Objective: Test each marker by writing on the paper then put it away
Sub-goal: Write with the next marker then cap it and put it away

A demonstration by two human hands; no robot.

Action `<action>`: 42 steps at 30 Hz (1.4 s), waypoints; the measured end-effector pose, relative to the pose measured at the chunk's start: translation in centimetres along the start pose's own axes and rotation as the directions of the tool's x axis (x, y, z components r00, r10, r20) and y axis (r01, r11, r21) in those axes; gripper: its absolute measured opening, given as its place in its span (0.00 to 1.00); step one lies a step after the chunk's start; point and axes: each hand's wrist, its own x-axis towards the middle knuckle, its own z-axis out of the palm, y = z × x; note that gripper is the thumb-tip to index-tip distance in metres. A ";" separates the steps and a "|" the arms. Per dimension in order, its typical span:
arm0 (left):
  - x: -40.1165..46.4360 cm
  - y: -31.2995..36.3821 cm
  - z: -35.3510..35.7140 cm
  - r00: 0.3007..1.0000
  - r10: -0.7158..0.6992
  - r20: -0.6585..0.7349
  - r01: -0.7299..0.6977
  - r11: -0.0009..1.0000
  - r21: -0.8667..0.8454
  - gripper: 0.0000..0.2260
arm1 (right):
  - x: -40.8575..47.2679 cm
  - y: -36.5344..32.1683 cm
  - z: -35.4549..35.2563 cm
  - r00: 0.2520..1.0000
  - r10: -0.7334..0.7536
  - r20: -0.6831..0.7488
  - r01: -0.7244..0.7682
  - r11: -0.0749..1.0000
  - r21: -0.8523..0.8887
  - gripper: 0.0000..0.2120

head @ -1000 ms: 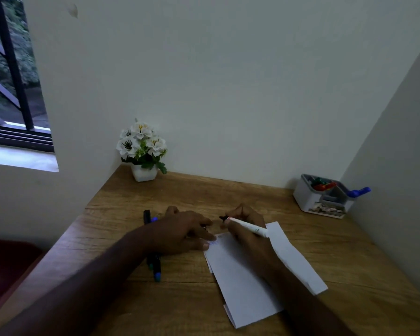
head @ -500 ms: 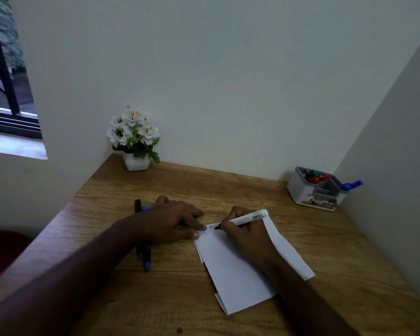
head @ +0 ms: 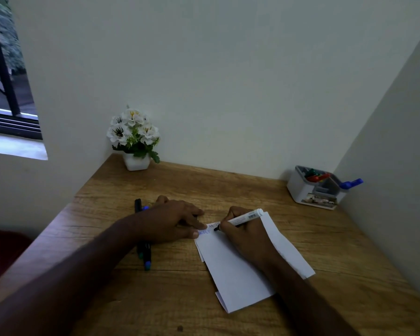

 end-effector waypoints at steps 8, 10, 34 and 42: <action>-0.1 0.2 -0.2 1.000 -0.002 -0.002 0.002 1.000 -0.004 0.17 | 0.1 -0.2 0.0 1.000 0.030 0.001 -0.030 0.999 -0.020 0.12; -0.1 0.1 -0.1 1.000 0.000 -0.006 0.000 1.000 -0.008 0.17 | 0.1 -0.2 0.1 0.999 0.038 -0.006 -0.038 0.999 0.010 0.12; 0.1 0.0 0.2 0.999 -0.010 -0.042 0.011 1.000 0.005 0.19 | -0.2 -1.3 -0.4 0.999 0.044 -0.015 -0.043 0.997 0.068 0.09; 0.2 0.1 0.1 0.999 -0.017 -0.029 0.017 1.000 -0.003 0.19 | -0.1 -1.0 -0.2 0.997 0.078 -0.002 -0.078 0.993 0.083 0.10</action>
